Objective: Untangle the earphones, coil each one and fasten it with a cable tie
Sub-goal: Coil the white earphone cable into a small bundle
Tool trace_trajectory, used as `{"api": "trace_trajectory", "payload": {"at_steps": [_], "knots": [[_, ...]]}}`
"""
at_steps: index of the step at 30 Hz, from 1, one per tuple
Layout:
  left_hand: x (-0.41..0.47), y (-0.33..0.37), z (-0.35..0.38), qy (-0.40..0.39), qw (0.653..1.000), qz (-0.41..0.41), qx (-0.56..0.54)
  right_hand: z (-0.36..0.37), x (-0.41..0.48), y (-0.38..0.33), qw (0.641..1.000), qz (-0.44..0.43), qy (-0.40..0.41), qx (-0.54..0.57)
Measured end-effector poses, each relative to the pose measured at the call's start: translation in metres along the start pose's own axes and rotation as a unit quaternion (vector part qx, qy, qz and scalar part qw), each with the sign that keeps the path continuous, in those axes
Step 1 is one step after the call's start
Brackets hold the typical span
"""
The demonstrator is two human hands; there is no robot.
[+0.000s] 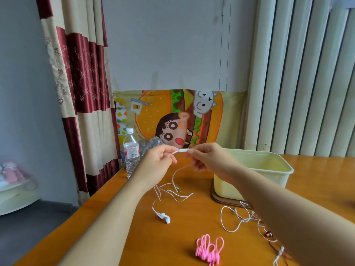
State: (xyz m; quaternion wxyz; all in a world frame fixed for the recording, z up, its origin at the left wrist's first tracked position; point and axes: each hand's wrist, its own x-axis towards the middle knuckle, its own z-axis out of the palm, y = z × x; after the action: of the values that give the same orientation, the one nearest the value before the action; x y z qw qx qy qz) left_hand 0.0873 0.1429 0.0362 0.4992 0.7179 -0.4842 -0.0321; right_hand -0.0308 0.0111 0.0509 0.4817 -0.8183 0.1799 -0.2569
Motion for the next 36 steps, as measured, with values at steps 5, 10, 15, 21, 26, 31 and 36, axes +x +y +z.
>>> {"api": "trace_trajectory", "payload": {"at_steps": [5,10,15,21,26,31,36], "knots": [[-0.004,-0.005,-0.010,-0.059,0.976,-0.079,-0.196,-0.022,0.010,0.031,0.985,0.054,0.160,0.016],[-0.002,0.003,-0.018,-0.044,0.895,-0.071,-0.439,-0.023,0.006,0.064,0.985,0.120,0.122,-0.001],[-0.003,0.017,-0.020,-0.058,0.873,-0.043,-0.483,-0.018,0.003,0.086,0.982,0.148,0.074,-0.090],[-0.006,0.030,-0.015,-0.086,0.865,-0.028,-0.493,-0.020,-0.002,0.100,0.971,0.180,0.017,-0.160],[-0.006,0.043,-0.005,-0.102,0.844,-0.012,-0.527,-0.023,-0.010,0.104,0.961,0.183,-0.017,-0.205],[-0.005,0.056,0.002,-0.081,0.850,-0.005,-0.520,-0.021,-0.021,0.093,0.936,0.184,-0.102,-0.282],[-0.006,0.059,0.012,-0.107,0.871,-0.013,-0.480,-0.026,-0.024,0.050,0.960,0.092,-0.178,-0.196]]}}
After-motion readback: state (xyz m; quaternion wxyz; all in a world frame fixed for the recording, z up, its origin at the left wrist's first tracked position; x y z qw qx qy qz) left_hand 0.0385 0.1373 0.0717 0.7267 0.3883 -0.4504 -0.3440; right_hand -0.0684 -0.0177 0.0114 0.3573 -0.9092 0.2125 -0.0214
